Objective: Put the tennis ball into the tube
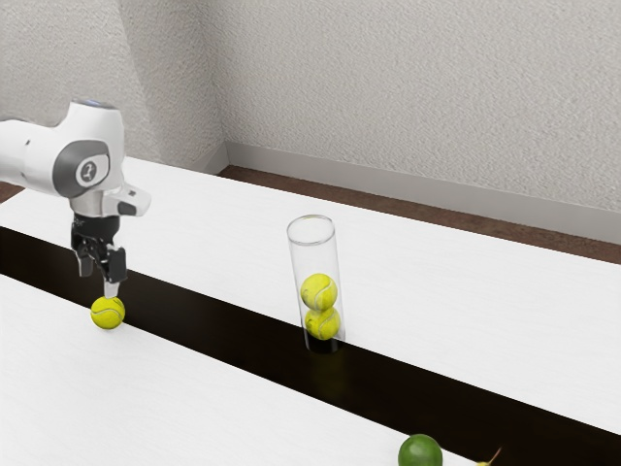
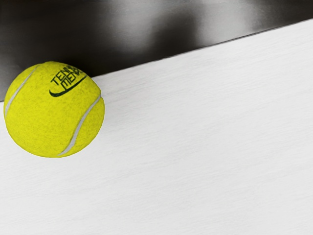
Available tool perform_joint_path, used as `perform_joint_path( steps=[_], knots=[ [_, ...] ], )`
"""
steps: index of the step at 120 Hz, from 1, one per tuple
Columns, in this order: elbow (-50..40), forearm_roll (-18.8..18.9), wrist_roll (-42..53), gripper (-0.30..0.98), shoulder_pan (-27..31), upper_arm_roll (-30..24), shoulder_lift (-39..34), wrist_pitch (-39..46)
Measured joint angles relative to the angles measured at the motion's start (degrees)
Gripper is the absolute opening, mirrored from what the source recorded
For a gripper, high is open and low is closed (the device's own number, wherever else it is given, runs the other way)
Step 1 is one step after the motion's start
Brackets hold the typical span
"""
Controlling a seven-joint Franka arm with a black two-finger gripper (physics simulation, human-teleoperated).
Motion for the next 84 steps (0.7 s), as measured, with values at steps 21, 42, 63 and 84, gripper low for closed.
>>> perform_joint_path(
  steps=[21,42,63,84],
  knots=[
    [-3.94,-0.01,-0.49,0.69,2.13,0.1,2.18,10.99],
    [-4.08,0.23,-0.91,0.69,5.22,0.14,5.88,17.88],
    [-3.25,0.27,-1.21,0.69,6.89,0.18,9.82,22.42],
    [-3.16,-0.29,-1.38,0.58,7.47,0.2,11.39,24.51]
  ],
)
